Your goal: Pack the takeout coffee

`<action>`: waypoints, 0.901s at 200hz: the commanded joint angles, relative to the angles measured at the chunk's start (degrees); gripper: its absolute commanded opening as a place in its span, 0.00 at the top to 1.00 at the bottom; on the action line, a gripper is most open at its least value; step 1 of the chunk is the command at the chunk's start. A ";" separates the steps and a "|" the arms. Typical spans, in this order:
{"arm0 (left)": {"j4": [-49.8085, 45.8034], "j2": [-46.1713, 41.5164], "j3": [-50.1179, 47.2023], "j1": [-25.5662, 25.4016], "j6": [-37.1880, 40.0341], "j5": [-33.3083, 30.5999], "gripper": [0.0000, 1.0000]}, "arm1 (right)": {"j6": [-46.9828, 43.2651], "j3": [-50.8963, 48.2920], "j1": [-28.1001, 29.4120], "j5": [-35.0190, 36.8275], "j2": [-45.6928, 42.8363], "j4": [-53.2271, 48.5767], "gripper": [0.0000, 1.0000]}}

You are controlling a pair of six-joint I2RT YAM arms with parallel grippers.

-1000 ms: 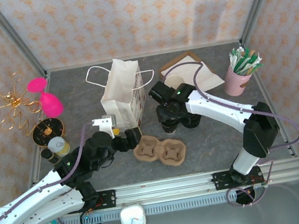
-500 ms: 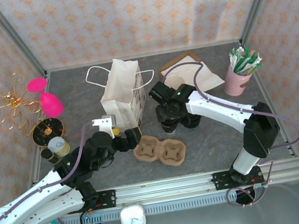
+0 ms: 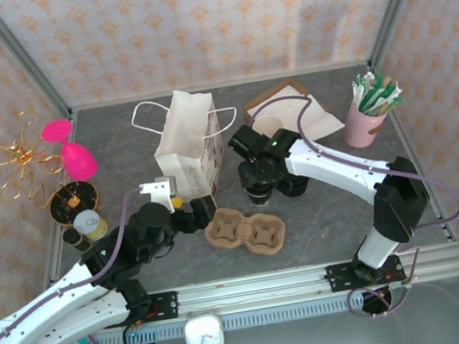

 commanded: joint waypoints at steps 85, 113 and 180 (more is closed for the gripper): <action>-1.30 -0.68 -0.18 -0.25 -0.84 -1.87 0.01 | 0.49 2.01 0.36 0.25 -1.08 -0.66 0.33; -1.06 -0.67 -0.24 -0.30 -0.79 -1.84 0.01 | 0.59 1.23 0.38 -0.37 -1.11 -0.36 0.33; -0.86 -0.51 -0.48 -0.29 -0.92 -1.70 0.01 | 0.46 -0.73 0.45 -1.21 -1.53 0.01 0.34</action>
